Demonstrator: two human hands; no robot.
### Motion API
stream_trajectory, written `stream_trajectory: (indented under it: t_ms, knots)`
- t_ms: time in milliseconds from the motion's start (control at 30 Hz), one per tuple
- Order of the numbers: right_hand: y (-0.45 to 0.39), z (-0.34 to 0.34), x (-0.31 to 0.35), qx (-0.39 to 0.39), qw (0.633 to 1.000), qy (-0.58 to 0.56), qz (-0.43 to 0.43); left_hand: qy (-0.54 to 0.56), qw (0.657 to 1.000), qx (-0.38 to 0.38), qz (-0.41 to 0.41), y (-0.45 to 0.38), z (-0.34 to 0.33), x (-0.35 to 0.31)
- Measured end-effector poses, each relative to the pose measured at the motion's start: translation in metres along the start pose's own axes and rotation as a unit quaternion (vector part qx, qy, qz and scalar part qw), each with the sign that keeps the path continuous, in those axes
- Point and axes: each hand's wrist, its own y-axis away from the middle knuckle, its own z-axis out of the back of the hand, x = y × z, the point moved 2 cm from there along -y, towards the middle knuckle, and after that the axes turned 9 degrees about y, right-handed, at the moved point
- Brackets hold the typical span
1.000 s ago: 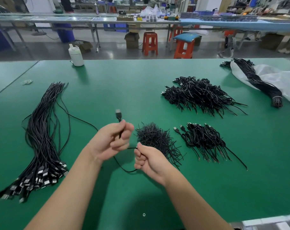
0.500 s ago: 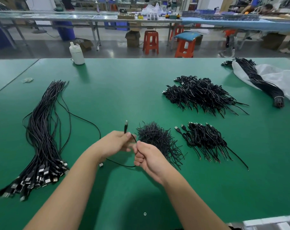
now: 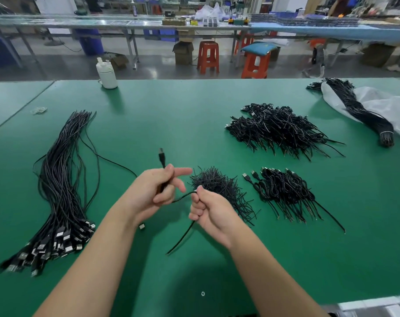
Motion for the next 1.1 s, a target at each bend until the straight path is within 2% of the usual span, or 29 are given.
stream_trajectory:
  t_ms: [67,133,200,267,333,400,467,533,600,767,1000,1033,1100]
  knots:
    - [-0.001,-0.001,0.013,0.0,0.999,0.03,0.009,-0.108,0.99,0.074,0.044,0.007,-0.003,-0.002]
    - [-0.001,0.0,0.022,-0.005,0.997,0.067,0.021,-0.24,0.96,0.115,0.087,0.013,-0.005,-0.006]
    - [0.001,-0.001,0.029,0.001,0.995,0.098,0.032,-0.378,0.912,0.102,0.122,0.014,-0.006,-0.008]
    - [0.004,-0.002,0.033,0.01,0.989,0.138,0.043,-0.465,0.873,0.069,0.131,0.013,-0.007,-0.005]
    - [0.008,-0.005,0.034,0.016,0.984,0.169,0.057,-0.488,0.866,0.029,0.105,0.009,-0.009,0.0]
    - [0.012,-0.008,0.036,0.019,0.978,0.196,0.074,-0.422,0.904,0.014,0.066,0.006,-0.01,0.005]
    - [0.016,-0.01,0.041,0.021,0.962,0.256,0.095,-0.272,0.962,0.013,0.027,0.004,-0.01,0.01]
    - [0.02,-0.011,0.046,0.018,0.931,0.347,0.11,-0.169,0.986,-0.008,-0.013,0.003,-0.008,0.015]
    - [0.021,-0.013,0.046,0.026,0.906,0.409,0.104,-0.12,0.99,-0.041,-0.053,0.0,-0.008,0.019]
    - [0.018,-0.013,0.035,-0.006,0.902,0.423,0.088,0.079,0.992,-0.059,-0.075,-0.004,-0.025,0.025]
    - [0.017,-0.003,0.027,-0.06,0.886,0.456,0.049,0.161,0.982,-0.042,-0.084,-0.001,-0.035,0.025]
    - [0.017,-0.003,0.027,-0.068,0.888,0.45,0.058,0.165,0.982,-0.048,-0.077,0.0,-0.035,0.026]
    - [0.018,-0.004,0.026,-0.056,0.923,0.372,0.084,0.17,0.983,-0.045,-0.052,0.001,-0.035,0.027]
